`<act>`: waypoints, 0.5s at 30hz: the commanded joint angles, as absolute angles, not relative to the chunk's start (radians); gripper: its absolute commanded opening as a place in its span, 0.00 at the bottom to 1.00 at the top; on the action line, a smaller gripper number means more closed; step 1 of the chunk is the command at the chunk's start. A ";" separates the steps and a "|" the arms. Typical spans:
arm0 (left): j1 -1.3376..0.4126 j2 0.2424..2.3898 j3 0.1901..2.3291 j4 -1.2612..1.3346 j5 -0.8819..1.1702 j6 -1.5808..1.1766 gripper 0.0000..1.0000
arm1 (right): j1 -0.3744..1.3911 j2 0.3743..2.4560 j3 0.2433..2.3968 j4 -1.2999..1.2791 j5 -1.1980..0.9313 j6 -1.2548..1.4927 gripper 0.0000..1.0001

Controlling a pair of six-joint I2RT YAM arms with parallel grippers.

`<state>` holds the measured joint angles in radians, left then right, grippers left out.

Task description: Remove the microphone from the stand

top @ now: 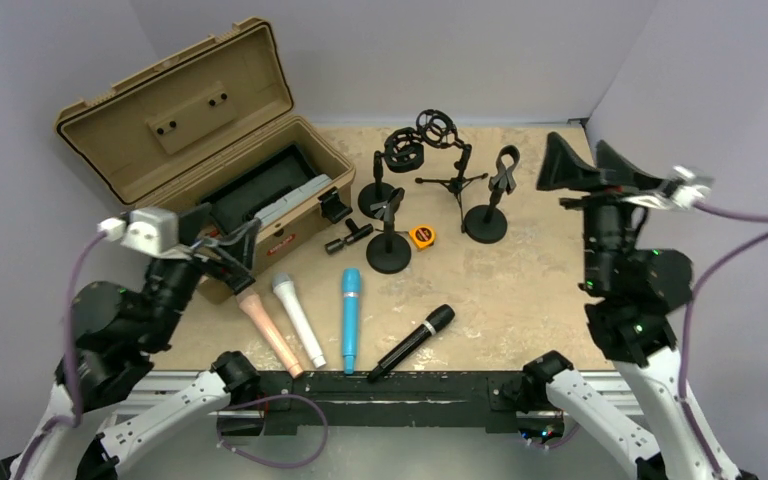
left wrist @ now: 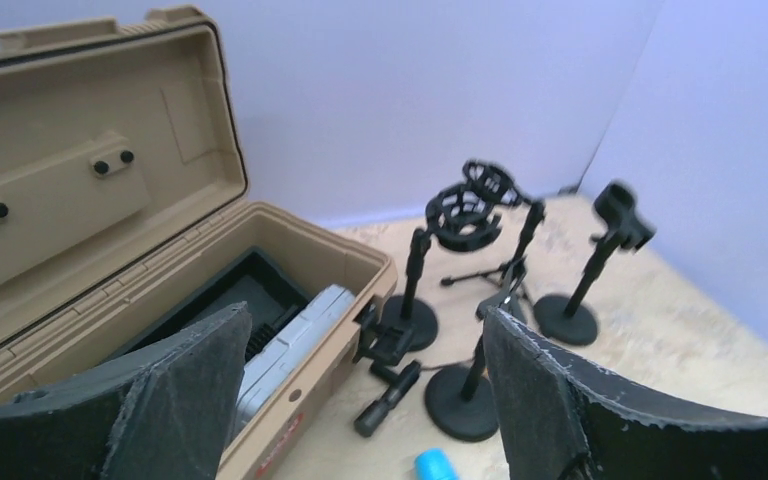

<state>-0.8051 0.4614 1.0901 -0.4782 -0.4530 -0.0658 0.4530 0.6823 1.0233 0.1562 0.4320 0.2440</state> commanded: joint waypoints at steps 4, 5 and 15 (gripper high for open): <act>-0.801 0.360 1.215 -0.541 -0.521 -0.185 0.88 | 0.456 0.615 1.157 0.104 0.361 0.195 0.99; -0.801 0.353 1.232 -0.548 -0.528 -0.190 0.89 | 0.456 0.609 1.173 0.091 0.363 0.197 0.99; -0.801 0.339 1.327 -0.609 -0.574 -0.197 0.90 | 0.455 0.471 1.221 0.121 0.335 0.196 0.99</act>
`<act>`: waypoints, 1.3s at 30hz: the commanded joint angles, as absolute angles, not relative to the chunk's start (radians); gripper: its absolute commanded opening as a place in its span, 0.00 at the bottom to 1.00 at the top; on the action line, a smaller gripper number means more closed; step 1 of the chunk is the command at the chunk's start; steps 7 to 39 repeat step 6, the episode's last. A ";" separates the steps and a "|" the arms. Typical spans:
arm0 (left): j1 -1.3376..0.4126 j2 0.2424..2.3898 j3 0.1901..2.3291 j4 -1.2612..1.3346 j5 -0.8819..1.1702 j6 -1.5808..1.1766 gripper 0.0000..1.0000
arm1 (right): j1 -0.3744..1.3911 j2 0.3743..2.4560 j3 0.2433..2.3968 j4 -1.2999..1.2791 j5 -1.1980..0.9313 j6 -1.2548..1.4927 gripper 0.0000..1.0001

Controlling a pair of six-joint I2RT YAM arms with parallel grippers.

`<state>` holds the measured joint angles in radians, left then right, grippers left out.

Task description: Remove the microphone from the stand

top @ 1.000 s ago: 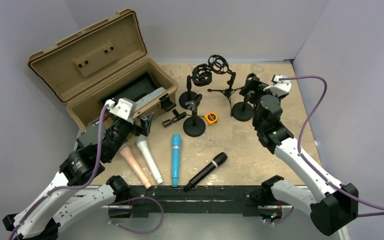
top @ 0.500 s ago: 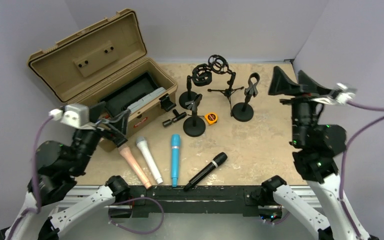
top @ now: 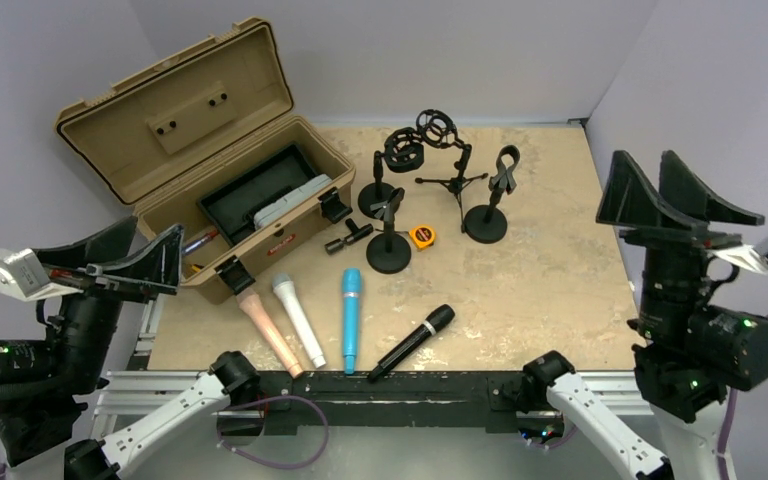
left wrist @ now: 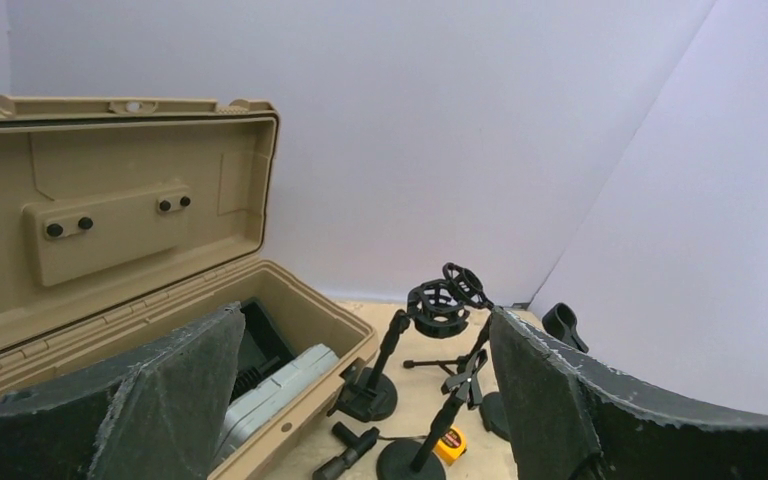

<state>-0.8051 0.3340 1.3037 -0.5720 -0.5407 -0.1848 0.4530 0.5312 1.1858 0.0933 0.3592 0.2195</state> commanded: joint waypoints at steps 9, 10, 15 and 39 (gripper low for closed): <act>-0.801 0.346 1.324 -0.606 -0.585 -0.193 0.91 | 0.456 0.446 1.207 0.123 0.302 0.240 0.99; -0.801 0.346 1.324 -0.606 -0.585 -0.193 0.91 | 0.456 0.446 1.207 0.123 0.302 0.240 0.99; -0.801 0.346 1.324 -0.606 -0.585 -0.193 0.91 | 0.456 0.446 1.207 0.123 0.302 0.240 0.99; -0.801 0.346 1.324 -0.606 -0.585 -0.193 0.91 | 0.456 0.446 1.207 0.123 0.302 0.240 0.99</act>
